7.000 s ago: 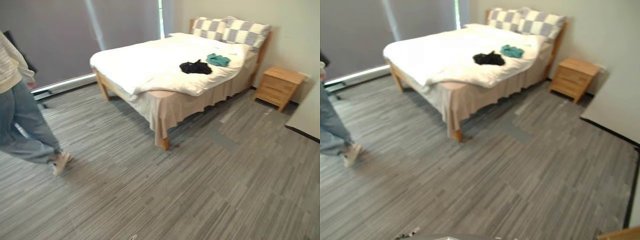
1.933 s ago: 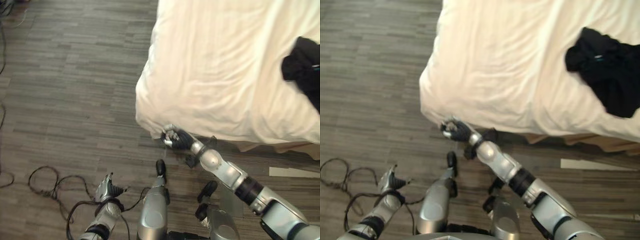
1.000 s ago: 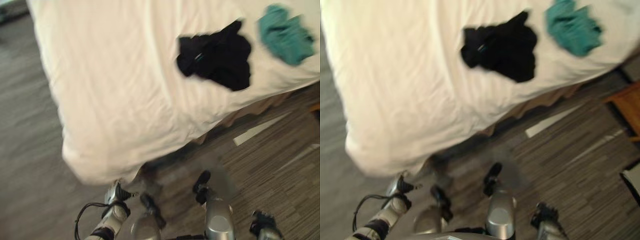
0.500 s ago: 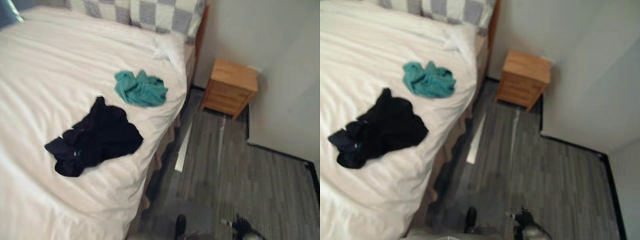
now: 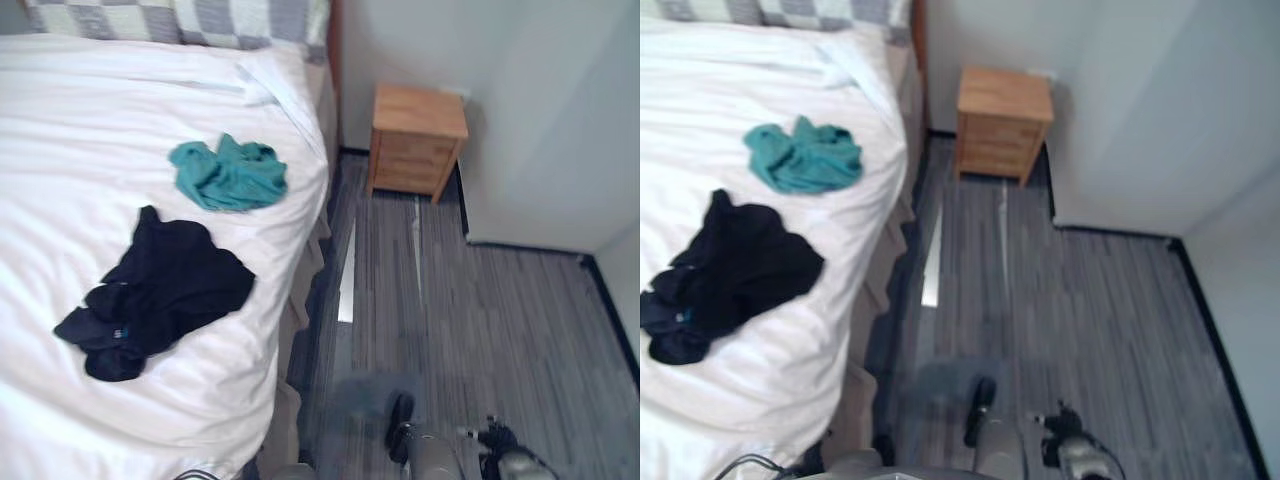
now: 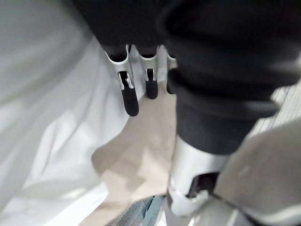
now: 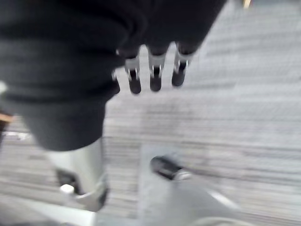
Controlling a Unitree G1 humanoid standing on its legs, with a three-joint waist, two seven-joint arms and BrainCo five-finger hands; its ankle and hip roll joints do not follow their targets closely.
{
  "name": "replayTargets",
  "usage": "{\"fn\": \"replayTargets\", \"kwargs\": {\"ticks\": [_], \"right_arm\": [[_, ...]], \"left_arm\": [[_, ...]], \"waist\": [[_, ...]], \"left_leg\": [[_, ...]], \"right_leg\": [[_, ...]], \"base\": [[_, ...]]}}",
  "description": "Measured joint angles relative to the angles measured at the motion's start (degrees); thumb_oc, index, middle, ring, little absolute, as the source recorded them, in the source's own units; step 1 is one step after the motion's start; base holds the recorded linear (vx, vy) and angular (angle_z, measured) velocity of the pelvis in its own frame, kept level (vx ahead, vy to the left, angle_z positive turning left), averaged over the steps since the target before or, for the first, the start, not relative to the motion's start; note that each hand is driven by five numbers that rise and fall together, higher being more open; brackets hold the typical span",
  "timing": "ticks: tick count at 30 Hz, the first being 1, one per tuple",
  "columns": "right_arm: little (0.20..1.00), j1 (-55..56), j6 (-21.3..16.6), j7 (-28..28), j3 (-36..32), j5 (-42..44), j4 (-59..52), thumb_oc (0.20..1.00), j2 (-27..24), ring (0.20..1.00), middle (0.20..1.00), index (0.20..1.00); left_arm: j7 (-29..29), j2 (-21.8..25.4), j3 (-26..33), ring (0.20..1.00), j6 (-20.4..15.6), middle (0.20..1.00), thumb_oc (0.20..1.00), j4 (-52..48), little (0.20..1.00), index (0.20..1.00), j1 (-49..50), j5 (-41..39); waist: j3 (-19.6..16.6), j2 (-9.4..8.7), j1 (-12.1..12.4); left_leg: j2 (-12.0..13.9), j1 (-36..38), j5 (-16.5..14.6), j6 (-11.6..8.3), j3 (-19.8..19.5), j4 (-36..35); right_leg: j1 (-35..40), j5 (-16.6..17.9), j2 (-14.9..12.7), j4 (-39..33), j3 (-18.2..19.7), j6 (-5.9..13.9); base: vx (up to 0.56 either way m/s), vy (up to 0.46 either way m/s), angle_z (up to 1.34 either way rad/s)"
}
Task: Tidy up the quilt and then pick up the clothes from the bed and put them into the laundry hamper.
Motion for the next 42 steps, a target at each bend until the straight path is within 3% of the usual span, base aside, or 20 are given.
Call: {"fn": "replayTargets", "kwargs": {"ticks": [4, 5, 6, 7, 9, 10, 14, 15, 16, 17, 18, 22, 25, 26, 29, 32, 33, 35, 38, 42], "right_arm": [[1.0, 3.9, 0.0, 0.5, 3.1, -2.4, -0.6, 1.0, -0.2, 1.0, 1.0, 1.0], [1.0, 4.1, 0.0, 0.8, 4.8, -3.9, -0.5, 1.0, -1.1, 1.0, 1.0, 1.0], [1.0, 5.1, 0.0, 0.7, 5.7, -4.4, -0.3, 1.0, -1.6, 1.0, 1.0, 1.0], [1.0, 5.7, -0.3, 0.7, 6.5, -4.5, -0.9, 1.0, -2.2, 1.0, 1.0, 1.0], [1.0, 5.3, -0.1, 0.8, 9.0, -6.9, -2.7, 1.0, -2.9, 1.0, 1.0, 1.0], [1.0, 4.3, 0.0, 0.7, 10.6, -7.8, -2.2, 1.0, -2.7, 1.0, 1.0, 1.0], [1.0, -0.9, 0.5, 0.7, 12.3, -9.0, -2.3, 1.0, -0.2, 1.0, 1.0, 1.0], [1.0, -1.4, 0.3, 0.6, 13.2, -9.4, -2.4, 1.0, -0.3, 1.0, 1.0, 1.0], [1.0, -3.2, 0.3, 0.7, 16.0, -10.5, -2.0, 1.0, -0.7, 1.0, 1.0, 1.0], [1.0, -3.7, -0.2, 0.6, 16.1, -10.7, -1.7, 1.0, -0.7, 1.0, 1.0, 1.0], [1.0, -4.4, -0.7, 0.4, 15.7, -11.1, -1.3, 1.0, -0.5, 1.0, 1.0, 1.0], [1.0, -1.2, -0.6, 0.3, 14.7, -11.1, 0.1, 1.0, 1.1, 1.0, 1.0, 1.0], [1.0, -0.5, 0.2, -0.2, 12.2, -11.1, 2.4, 1.0, 1.9, 1.0, 1.0, 1.0], [1.0, 0.7, 0.3, -0.2, 11.5, -11.1, 1.2, 1.0, 2.2, 1.0, 1.0, 1.0], [1.0, -0.5, 1.1, -0.5, 10.2, -11.0, 0.5, 1.0, 2.0, 1.0, 1.0, 1.0], [1.0, -1.1, 1.1, -0.6, 9.9, -11.0, -2.7, 1.0, 1.1, 1.0, 1.0, 1.0], [1.0, -1.5, 0.9, -0.5, 10.0, -10.9, -2.4, 1.0, 1.2, 1.0, 1.0, 1.0], [1.0, -1.3, 1.4, -0.5, 8.3, -10.5, -2.0, 1.0, 1.7, 1.0, 1.0, 1.0], [1.0, -2.0, 1.1, -0.5, 7.1, -10.3, -3.1, 1.0, 2.5, 1.0, 1.0, 1.0], [1.0, 0.0, 1.3, -0.2, 6.0, -10.4, -3.0, 1.0, 2.6, 1.0, 1.0, 1.0]], "left_arm": [[1.2, 0.1, 3.1, 1.0, -2.5, 1.0, 1.0, 1.8, 1.0, 1.0, -3.0, 2.5], [1.5, 0.3, 6.3, 1.0, -3.2, 1.0, 1.0, 2.8, 1.0, 1.0, -2.1, 2.4], [1.9, 0.5, 7.6, 1.0, -3.4, 1.0, 1.0, 2.8, 1.0, 1.0, -2.9, 2.3], [2.2, 1.0, 7.9, 1.0, -3.2, 1.0, 1.0, 3.4, 1.0, 1.0, -3.3, 2.3], [2.9, 2.4, 13.0, 1.0, -3.3, 1.0, 1.0, 2.5, 1.0, 1.0, -4.6, 1.2], [3.2, 2.8, 13.0, 1.0, -3.0, 1.0, 1.0, 3.3, 1.0, 1.0, -4.7, 1.2], [4.4, 2.8, 13.0, 1.0, -2.4, 1.0, 1.0, 1.2, 1.0, 1.0, -5.1, -0.9], [4.5, 2.7, 12.5, 1.0, -2.3, 1.0, 1.0, 0.1, 1.0, 1.0, -4.9, -1.1], [4.9, 2.3, 11.5, 1.0, -2.5, 1.0, 1.0, -0.3, 1.0, 1.0, -5.3, -1.0], [5.0, 2.1, 11.5, 1.0, -2.3, 1.0, 1.0, -0.1, 1.0, 1.0, -5.8, -1.0], [5.0, 1.7, 11.3, 1.0, -1.9, 1.0, 1.0, 0.1, 1.0, 1.0, -6.6, -0.9], [4.9, 2.8, 11.1, 1.0, -1.2, 1.0, 1.0, 0.4, 1.0, 1.0, -5.7, -0.9], [4.5, 3.0, 10.7, 1.0, -1.0, 1.0, 1.0, 2.4, 1.0, 1.0, -5.9, -0.4], [4.4, 3.9, 10.8, 1.0, -0.6, 1.0, 1.0, 2.3, 1.0, 1.0, -6.0, -0.4], [4.1, 4.2, 7.4, 1.0, -1.1, 1.0, 1.0, 2.4, 1.0, 1.0, -6.9, -0.3], [3.6, 0.7, 6.0, 1.0, -1.3, 1.0, 1.0, 1.7, 1.0, 1.0, -6.9, -0.3], [3.5, -0.6, 6.2, 1.0, -1.7, 1.0, 1.0, 1.9, 1.0, 1.0, -7.6, -0.2], [0.3, 0.1, 4.6, 1.0, -3.8, 1.0, 1.0, 1.3, 1.0, 1.0, -8.9, 1.0], [0.1, -1.1, 4.2, 1.0, -3.6, 1.0, 1.0, 1.4, 1.0, 1.0, -9.9, 1.5], [0.6, -1.3, 6.9, 1.0, -3.6, 1.0, 1.0, 2.0, 1.0, 1.0, -7.2, 1.3]], "waist": [[-0.8, 1.9, -1.8], [-1.2, 2.61, -1.1], [-1.8, 3.38, -1.6], [-2.4, 3.21, -1.1], [-2.2, 1.55, 2.2], [-1.2, -1.15, 3.5], [2.0, -3.33, 6.7], [1.9, -2.59, 6.8], [1.6, -0.87, 8.4], [2.0, 0.03, 8.7], [2.4, 2.04, 8.1], [1.3, -1.99, 8.5], [1.5, -2.44, 7.8], [1.7, -2.5, 7.0], [1.9, -2.09, 4.3], [2.9, -0.01, 3.1], [3.2, -2.36, 3.3], [3.4, -1.75, 3.2], [4.2, 0.23, 1.6], [2.4, -0.47, 2.3]], "left_leg": [[4.7, 1.8, -3.6, -5.07, -0.9, 6.8], [6.3, -0.7, -3.5, -9.9, -2.7, 22.1], [10.3, -7.0, -2.9, -9.76, -3.7, 33.8], [11.5, -10.6, -1.3, -11.41, -4.9, 40.4], [11.6, -20.3, 11.3, -10.04, -10.5, 59.1], [10.4, -24.1, 11.0, -9.95, -10.1, 62.0], [10.6, -30.4, 7.8, -7.84, -0.9, 38.9], [9.4, -29.7, 7.2, -7.2, -1.7, 29.5], [7.4, -25.6, 9.1, -6.8, -0.4, 3.3], [7.3, -25.7, 10.1, -7.04, 2.2, -2.8], [7.1, -27.9, 11.0, -6.0, 8.7, -3.5], [2.7, -26.3, 17.5, 0.94, 9.9, 2.4], [2.3, -22.0, 18.0, 5.57, 10.1, 2.4], [1.3, -18.9, 16.4, 6.55, 10.5, 2.1], [-1.7, -14.7, 13.7, 5.87, 9.0, 0.8], [-3.6, -11.6, 9.5, 3.93, 6.6, -1.5], [-4.5, -12.3, 4.9, 3.23, 10.6, 3.5], [-5.8, -13.5, 2.8, 8.6, 7.3, 8.1], [-5.8, -12.2, 4.2, 8.95, -1.9, 7.0], [-6.5, -6.0, 2.0, 4.73, -11.0, 3.7]], "right_leg": [[4.9, 1.5, 3.7, 4.0, 0.0, -4.36], [9.2, 1.4, 7.8, -0.3, -0.9, -4.37], [11.7, 1.0, 10.0, -2.5, -3.7, -5.65], [10.7, 1.5, 10.3, -2.2, -4.7, -6.36], [12.1, 4.3, 12.1, -3.1, -5.2, -14.21], [14.0, 4.5, 12.0, -4.8, -4.4, -15.42], [20.3, 4.7, 13.7, -11.8, -2.0, -13.5], [20.6, 4.1, 13.9, -11.9, -1.8, -12.65], [20.9, 2.7, 14.0, -11.9, -2.0, -11.87], [21.5, 2.9, 14.2, -11.9, -2.6, -11.44], [24.0, 2.2, 14.6, -11.8, -4.8, -12.14], [30.6, 0.0, 10.0, -10.8, -4.8, -7.98], [21.8, -0.5, 2.8, 15.7, -2.5, -6.81], [16.2, 1.1, -0.6, 29.9, -1.0, -3.25], [5.7, 1.0, -1.7, 41.2, 2.7, -2.81], [3.0, -0.3, 0.3, 21.8, -1.4, -4.95], [3.5, 1.5, -2.9, 7.8, -1.2, -3.33], [4.5, 7.1, -8.4, -7.1, 2.5, -2.19], [5.5, 15.7, -10.6, -12.0, 6.8, -1.65], [9.6, 17.0, -10.4, -11.8, 4.9, -0.89]], "base": [[0.58, 0.013, -0.27], [0.35, -0.154, -0.47], [0.34, -0.175, -0.51], [0.26, -0.139, -0.52], [0.28, -0.048, -0.6], [0.4, 0.096, -0.31], [0.57, 0.391, -0.17], [0.65, 0.382, -0.11], [0.53, 0.268, -0.19], [0.49, 0.249, 0.09], [0.39, 0.219, 0.31], [0.54, 0.389, 0.18], [0.38, 0.357, 0.03], [0.21, 0.232, -0.03], [0.4, 0.187, 0.29], [0.6, -0.079, 0.84], [0.33, -0.116, 1.3], [0.76, -0.225, 1.45], [0.63, -0.252, 1.57], [0.56, -0.31, 1.32]]}}
